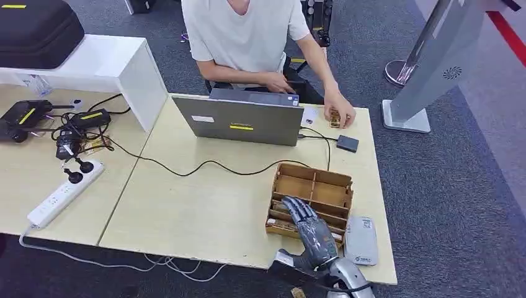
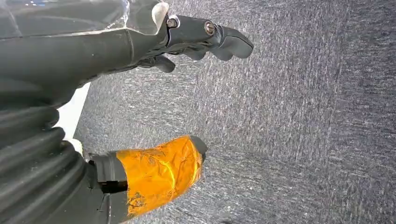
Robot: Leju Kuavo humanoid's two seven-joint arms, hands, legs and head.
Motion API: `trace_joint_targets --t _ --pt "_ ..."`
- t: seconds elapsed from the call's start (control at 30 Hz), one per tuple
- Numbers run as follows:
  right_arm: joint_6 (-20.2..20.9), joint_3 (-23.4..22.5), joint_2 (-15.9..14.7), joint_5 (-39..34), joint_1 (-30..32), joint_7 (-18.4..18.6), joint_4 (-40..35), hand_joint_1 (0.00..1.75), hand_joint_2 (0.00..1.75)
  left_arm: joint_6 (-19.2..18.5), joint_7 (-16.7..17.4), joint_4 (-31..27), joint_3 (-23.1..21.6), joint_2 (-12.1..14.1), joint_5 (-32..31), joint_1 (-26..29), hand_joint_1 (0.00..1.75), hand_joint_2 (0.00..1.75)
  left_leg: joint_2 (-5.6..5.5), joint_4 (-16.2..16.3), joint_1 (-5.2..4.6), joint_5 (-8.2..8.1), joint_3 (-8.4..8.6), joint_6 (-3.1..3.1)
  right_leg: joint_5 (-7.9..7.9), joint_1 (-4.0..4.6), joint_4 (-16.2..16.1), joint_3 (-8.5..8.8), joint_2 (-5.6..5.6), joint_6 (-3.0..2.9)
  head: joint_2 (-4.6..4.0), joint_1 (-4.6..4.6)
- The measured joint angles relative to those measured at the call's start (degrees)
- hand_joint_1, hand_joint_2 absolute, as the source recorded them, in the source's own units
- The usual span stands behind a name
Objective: Pass the card to the sensor for recognition and then transmit it.
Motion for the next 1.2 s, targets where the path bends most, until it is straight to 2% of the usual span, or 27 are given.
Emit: trace_joint_targets --t 0.27,0.3,1.0,1.2 --pt "-0.1 0.0 0.1 0.0 -0.3 -0.1 0.7 0.0 1.75 0.0 0.4 0.0 0.0 0.0 0.0 0.0 0.0 1.75 0.0 0.0 0.0 0.0 0.05 0.0 0.0 0.0 0.0 0.05 0.0 0.0 0.0 0.0" --pt "-0.1 0.0 0.2 0.0 -0.4 -0.1 0.7 1.75 1.75 -0.1 0.4 0.0 0.0 0.0 0.0 0.0 0.0 1.75 0.0 0.0 0.0 0.0 0.06 0.0 0.0 0.0 0.0 0.06 0.0 0.0 0.0 0.0" --pt "0.1 -1.3 1.1 -0.5 -1.4 -1.6 1.4 1.75 1.75 -0.2 0.6 0.0 0.0 -0.1 0.0 0.0 0.0 1.75 0.0 0.0 0.0 0.0 0.18 0.0 -0.01 0.0 0.0 0.17 0.0 0.0 0.0 0.0" --pt "0.3 -1.4 1.1 -0.7 -1.4 -1.5 1.3 1.75 1.75 0.6 -1.2 0.0 0.0 -0.2 0.2 0.0 0.0 1.75 0.01 0.0 -0.01 0.0 0.26 0.0 -0.01 0.0 0.0 0.24 0.01 0.0 0.0 0.0"
